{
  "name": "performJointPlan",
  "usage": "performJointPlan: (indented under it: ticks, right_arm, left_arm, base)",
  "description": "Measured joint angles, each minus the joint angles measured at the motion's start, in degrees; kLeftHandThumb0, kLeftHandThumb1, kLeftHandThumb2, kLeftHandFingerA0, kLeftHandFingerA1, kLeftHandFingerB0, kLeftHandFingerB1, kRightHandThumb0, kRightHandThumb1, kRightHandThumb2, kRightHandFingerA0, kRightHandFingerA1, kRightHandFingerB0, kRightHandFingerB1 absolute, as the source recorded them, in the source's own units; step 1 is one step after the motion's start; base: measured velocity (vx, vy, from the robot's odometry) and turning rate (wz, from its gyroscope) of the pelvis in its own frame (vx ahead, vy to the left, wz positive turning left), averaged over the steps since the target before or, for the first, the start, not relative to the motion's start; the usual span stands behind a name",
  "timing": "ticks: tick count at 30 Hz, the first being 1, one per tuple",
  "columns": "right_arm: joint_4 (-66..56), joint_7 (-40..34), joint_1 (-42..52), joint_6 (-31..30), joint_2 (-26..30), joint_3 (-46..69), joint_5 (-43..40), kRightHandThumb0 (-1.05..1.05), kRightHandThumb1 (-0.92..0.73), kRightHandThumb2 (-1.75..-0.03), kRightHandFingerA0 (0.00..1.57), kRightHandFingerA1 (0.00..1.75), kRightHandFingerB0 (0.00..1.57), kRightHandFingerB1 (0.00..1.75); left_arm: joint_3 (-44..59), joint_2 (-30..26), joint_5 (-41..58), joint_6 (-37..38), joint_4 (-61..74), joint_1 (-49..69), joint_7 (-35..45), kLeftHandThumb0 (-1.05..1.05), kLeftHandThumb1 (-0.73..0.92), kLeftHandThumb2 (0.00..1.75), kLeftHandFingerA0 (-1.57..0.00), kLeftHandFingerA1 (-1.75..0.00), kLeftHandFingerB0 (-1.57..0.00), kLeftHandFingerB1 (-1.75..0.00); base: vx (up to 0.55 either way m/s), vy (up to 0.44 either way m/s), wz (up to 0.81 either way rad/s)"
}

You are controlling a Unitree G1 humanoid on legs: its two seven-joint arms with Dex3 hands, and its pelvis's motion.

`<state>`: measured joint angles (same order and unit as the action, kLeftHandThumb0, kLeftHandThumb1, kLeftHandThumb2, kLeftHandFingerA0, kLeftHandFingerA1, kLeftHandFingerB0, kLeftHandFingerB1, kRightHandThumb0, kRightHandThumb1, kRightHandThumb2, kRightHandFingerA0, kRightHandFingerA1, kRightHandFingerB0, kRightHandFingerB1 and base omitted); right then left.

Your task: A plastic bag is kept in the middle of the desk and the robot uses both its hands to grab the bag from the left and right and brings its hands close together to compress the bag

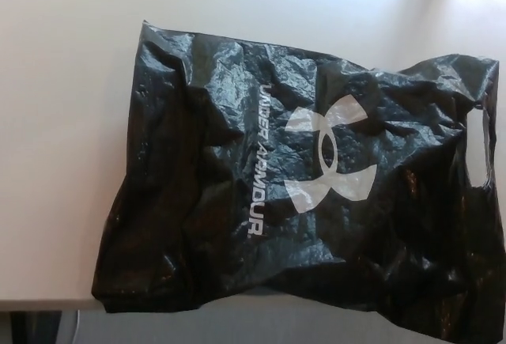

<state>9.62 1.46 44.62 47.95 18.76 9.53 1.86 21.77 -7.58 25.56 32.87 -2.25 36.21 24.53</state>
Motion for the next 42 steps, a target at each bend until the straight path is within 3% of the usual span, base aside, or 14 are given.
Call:
performJointPlan:
  ticks: [1,2,3,4,5,7,20,21,22,23,30,31,32,42]
  right_arm:
    - [0.6,0.1,1.1,0.8,-0.1,-0.4,0.0,-0.34,-0.62,-1.13,0.01,0.50,0.00,0.48]
    - [1.0,0.2,2.1,1.5,-0.3,-0.8,0.0,-0.60,-0.83,-0.65,0.09,0.31,0.13,0.31]
    - [1.2,0.3,3.0,2.1,-0.4,-1.2,0.0,-0.60,-0.83,-0.65,0.09,0.31,0.13,0.31]
    - [1.6,0.4,4.1,3.0,-0.5,-1.8,0.0,-0.35,-0.59,-1.11,0.02,0.50,0.00,0.47]
    - [2.0,0.6,4.9,3.8,-0.5,-2.2,0.0,-0.64,-0.60,-0.98,0.00,0.45,0.06,0.45]
    - [2.7,0.9,6.5,5.6,-0.6,-3.1,0.0,-0.36,-0.58,-1.11,0.01,0.50,0.00,0.48]
    - [5.7,2.4,7.4,16.7,-0.6,-5.9,-1.3,-0.35,-0.62,-1.13,0.01,0.50,0.00,0.48]
    - [6.0,2.5,7.4,17.8,-0.6,-5.8,-1.4,-0.67,-0.75,-0.86,0.09,0.43,0.08,0.39]
    - [6.0,2.6,7.4,18.4,-0.6,-5.8,-1.5,-0.67,-0.75,-0.86,0.09,0.43,0.08,0.39]
    - [6.4,2.8,7.4,19.2,-0.6,-6.0,-1.9,-0.35,-0.59,-1.12,0.02,0.51,0.00,0.48]
    - [6.7,3.5,7.5,21.2,-0.6,-5.9,-2.4,-0.36,-0.59,-1.12,0.01,0.50,0.00,0.48]
    - [7.0,3.6,7.5,21.6,-0.6,-5.9,-2.4,-0.65,-0.85,-0.65,0.09,0.32,0.14,0.31]
    - [7.2,3.7,7.6,21.7,-0.6,-6.0,-2.5,-0.35,-0.60,-1.12,0.02,0.51,0.00,0.48]
    - [7.0,4.5,7.9,22.7,-0.4,-5.6,-3.6,-0.36,-0.60,-1.12,0.01,0.50,0.00,0.48]
  left_arm:
    - [-0.1,0.6,0.4,0.7,-1.0,1.3,1.0,-0.70,0.81,0.65,-0.25,-0.31,-0.22,-0.28]
    - [-0.3,1.1,0.6,1.4,-1.9,2.5,1.9,-0.70,0.83,0.65,-0.23,-0.31,-0.22,-0.29]
    - [-0.5,1.5,0.8,2.0,-2.7,3.3,2.7,-0.70,0.83,0.65,-0.23,-0.31,-0.22,-0.29]
    - [-0.7,2.1,1.1,2.9,-3.6,4.7,3.8,-0.67,0.84,0.66,-0.18,-0.32,-0.18,-0.28]
    - [-0.8,2.4,1.5,3.6,-4.2,5.6,4.7,-0.69,0.84,0.66,-0.19,-0.31,-0.19,-0.28]
    - [-1.2,3.2,2.2,5.4,-5.4,7.6,6.9,-0.70,0.84,0.66,-0.19,-0.32,-0.19,-0.28]
    - [-1.8,4.6,8.0,14.3,-7.3,9.5,18.7,-0.71,0.83,0.66,-0.22,-0.31,-0.19,-0.27]
    - [-1.8,4.7,8.7,15.2,-7.8,9.4,19.9,-0.70,0.83,0.65,-0.23,-0.31,-0.20,-0.27]
    - [-1.8,4.7,9.0,15.7,-8.0,9.4,20.5,-0.70,0.83,0.65,-0.23,-0.31,-0.20,-0.27]
    - [-1.8,4.8,9.5,16.3,-8.2,9.3,21.5,-0.68,0.83,0.65,-0.23,-0.32,-0.20,-0.28]
    - [-1.1,5.1,12.1,18.8,-10.2,8.0,25.9,-0.71,0.84,0.65,-0.25,-0.32,-0.20,-0.28]
    - [-1.0,5.2,12.2,19.2,-10.3,7.9,26.3,-0.71,0.85,0.65,-0.24,-0.33,-0.20,-0.29]
    - [-0.9,5.3,12.4,19.5,-10.4,8.0,26.7,-0.68,0.84,0.66,-0.22,-0.32,-0.18,-0.27]
    - [-0.8,5.8,13.3,20.5,-11.1,7.6,28.8,-0.68,0.85,0.65,-0.25,-0.33,-0.20,-0.29]
  base:
    - [0.00,0.000,0.00]
    - [0.00,0.000,0.00]
    - [0.00,0.000,0.00]
    - [0.00,0.000,0.00]
    - [0.00,0.000,0.00]
    - [0.00,0.000,0.00]
    - [0.00,0.000,0.00]
    - [0.00,0.000,0.00]
    - [0.00,0.000,0.00]
    - [0.00,0.000,0.00]
    - [0.00,0.000,0.00]
    - [0.00,0.000,0.00]
    - [0.00,0.000,0.00]
    - [0.00,0.000,0.00]
